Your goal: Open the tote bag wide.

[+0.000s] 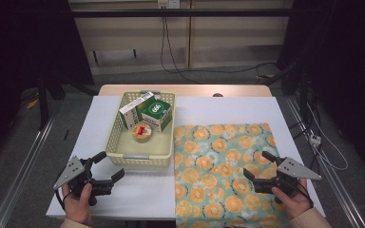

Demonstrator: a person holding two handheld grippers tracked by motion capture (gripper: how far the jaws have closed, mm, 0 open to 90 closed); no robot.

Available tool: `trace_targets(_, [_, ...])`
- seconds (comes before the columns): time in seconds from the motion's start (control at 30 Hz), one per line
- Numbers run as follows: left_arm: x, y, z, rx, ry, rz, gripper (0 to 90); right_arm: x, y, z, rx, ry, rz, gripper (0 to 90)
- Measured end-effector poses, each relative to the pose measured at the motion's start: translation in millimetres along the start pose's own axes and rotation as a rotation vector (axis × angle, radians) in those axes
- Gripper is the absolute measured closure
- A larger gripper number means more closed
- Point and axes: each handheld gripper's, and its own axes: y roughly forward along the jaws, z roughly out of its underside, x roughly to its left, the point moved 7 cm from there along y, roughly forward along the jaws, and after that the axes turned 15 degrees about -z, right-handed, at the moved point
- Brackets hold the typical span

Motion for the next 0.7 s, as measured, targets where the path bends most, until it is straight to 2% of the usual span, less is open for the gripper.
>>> trace_targets(0.1, [-1.9,0.0,-0.7,0.001,0.006,-0.004,2.2,0.1,0.0,1.0,0.010,-0.002,-0.002,4.7])
trace_targets(0.27, [-1.7,-0.4,-0.7,0.004,0.005,-0.016,2.2,3.8,2.4,1.3,0.031,0.007,-0.034,4.8])
trace_targets(0.33, [-1.4,-0.4,0.7,0.009,0.006,-0.013,2.1,6.3,4.9,0.5,0.062,0.010,-0.040,5.7])
trace_targets(0.4, [-1.2,-0.7,1.5,0.014,0.003,-0.013,2.1,10.4,8.1,-0.1,0.117,0.013,-0.057,6.7])
trace_targets(0.43, [-0.5,-1.1,1.7,0.015,0.006,-0.016,2.1,12.9,9.7,0.0,0.140,0.014,-0.073,6.7])
trace_targets(0.5, [0.5,-1.5,0.8,0.009,0.000,-0.017,2.2,20.2,13.6,0.3,0.170,0.010,-0.137,6.9])
trace_targets(0.6, [1.6,-1.7,-0.1,0.005,-0.005,-0.024,2.2,30.8,19.7,4.7,0.233,-0.015,-0.187,8.7])
trace_targets(0.7, [0.5,-0.7,-0.3,0.005,-0.006,-0.020,2.2,37.7,25.4,10.0,0.301,-0.038,-0.199,8.8])
